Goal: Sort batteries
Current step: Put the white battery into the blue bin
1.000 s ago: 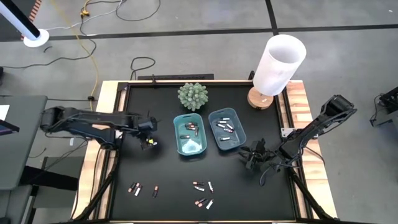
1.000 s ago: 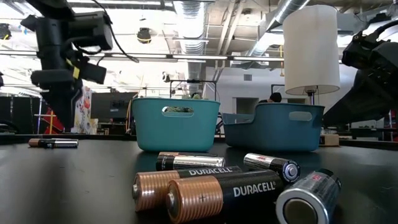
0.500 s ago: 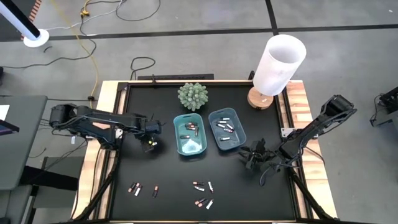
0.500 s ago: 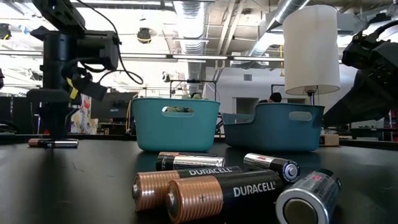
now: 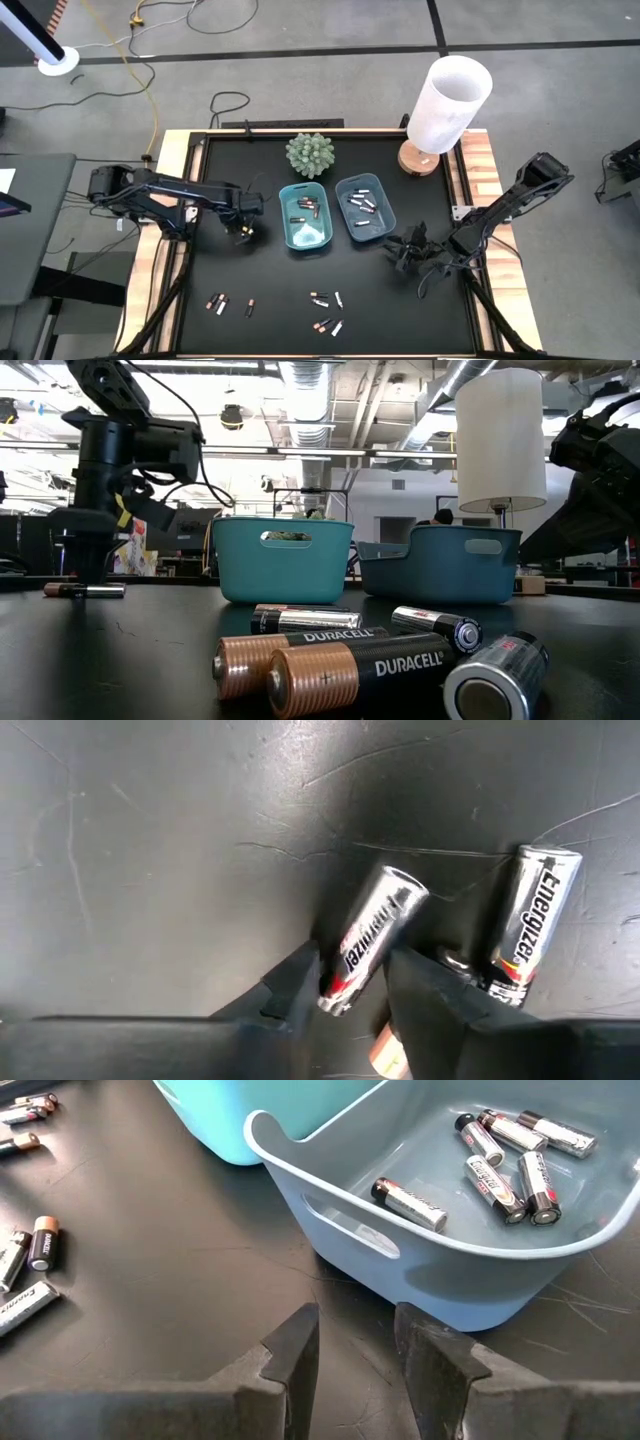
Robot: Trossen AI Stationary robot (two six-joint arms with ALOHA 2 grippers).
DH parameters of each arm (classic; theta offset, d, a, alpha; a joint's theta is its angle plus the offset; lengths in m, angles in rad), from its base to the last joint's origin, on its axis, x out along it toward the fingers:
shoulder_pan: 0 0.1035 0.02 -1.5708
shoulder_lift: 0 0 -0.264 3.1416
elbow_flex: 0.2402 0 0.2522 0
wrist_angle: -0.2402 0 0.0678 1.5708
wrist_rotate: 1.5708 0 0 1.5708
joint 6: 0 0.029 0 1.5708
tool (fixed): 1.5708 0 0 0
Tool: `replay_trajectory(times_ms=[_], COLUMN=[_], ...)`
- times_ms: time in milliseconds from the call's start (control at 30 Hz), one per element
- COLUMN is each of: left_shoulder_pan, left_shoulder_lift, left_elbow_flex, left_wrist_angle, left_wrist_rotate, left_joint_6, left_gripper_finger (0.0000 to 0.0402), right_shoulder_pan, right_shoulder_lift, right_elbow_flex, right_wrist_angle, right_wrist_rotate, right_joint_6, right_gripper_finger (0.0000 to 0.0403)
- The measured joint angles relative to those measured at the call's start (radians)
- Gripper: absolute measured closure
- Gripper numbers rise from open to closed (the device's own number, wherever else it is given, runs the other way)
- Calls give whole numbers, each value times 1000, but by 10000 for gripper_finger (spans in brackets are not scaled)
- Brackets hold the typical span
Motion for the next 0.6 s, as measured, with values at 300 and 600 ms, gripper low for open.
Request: replay_trajectory(times_ms=[300,600], left_shoulder_pan=[36,38], left_shoulder_lift=[1,-91], left_elbow_flex=[-1,9], left_wrist_angle=[-1,-18], left_wrist_rotate=[-2,-59], left_joint_6=[-3,-7], left_gripper_finger=[366,366], right_shoulder_pan=[0,0], right_shoulder_lift=[0,0], right_elbow_flex=[0,0], right_wrist_angle=[0,2], right_wrist_rotate=[0,0], right_joint_6=[2,3], right_gripper_finger=[253,253])
